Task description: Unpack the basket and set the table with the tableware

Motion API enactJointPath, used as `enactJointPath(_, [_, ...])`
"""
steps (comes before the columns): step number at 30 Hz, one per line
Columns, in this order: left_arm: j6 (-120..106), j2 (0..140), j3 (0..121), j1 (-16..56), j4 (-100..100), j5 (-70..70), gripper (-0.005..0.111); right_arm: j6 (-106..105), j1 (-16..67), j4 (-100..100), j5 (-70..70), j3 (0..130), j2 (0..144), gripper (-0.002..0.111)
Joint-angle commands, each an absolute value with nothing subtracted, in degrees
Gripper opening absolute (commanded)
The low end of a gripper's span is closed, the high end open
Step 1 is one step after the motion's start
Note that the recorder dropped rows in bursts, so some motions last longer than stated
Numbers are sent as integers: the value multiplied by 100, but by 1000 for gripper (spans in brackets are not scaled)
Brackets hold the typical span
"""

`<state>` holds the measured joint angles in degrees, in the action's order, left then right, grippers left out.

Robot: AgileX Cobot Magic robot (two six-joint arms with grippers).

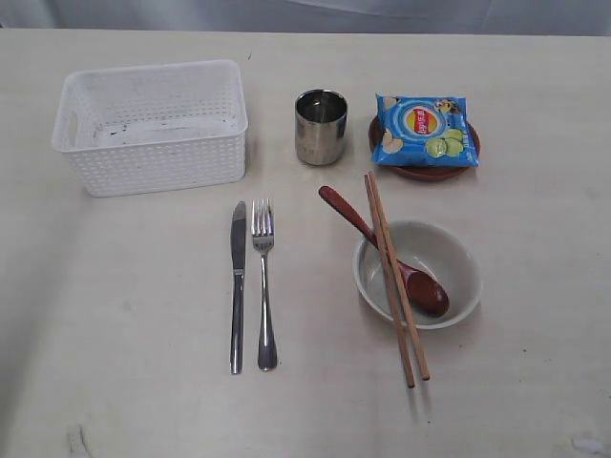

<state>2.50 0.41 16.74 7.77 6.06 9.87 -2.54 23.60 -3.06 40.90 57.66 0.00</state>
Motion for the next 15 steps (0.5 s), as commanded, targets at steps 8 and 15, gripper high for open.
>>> enactJointPath(8, [523, 0, 288, 808, 698, 188, 0, -241, 2361, -246, 4126, 5786, 0, 0])
enactJointPath(15, [445, 0, 0, 808, 705, 710, 0, -241, 2361, -246, 4126, 5786, 0, 0])
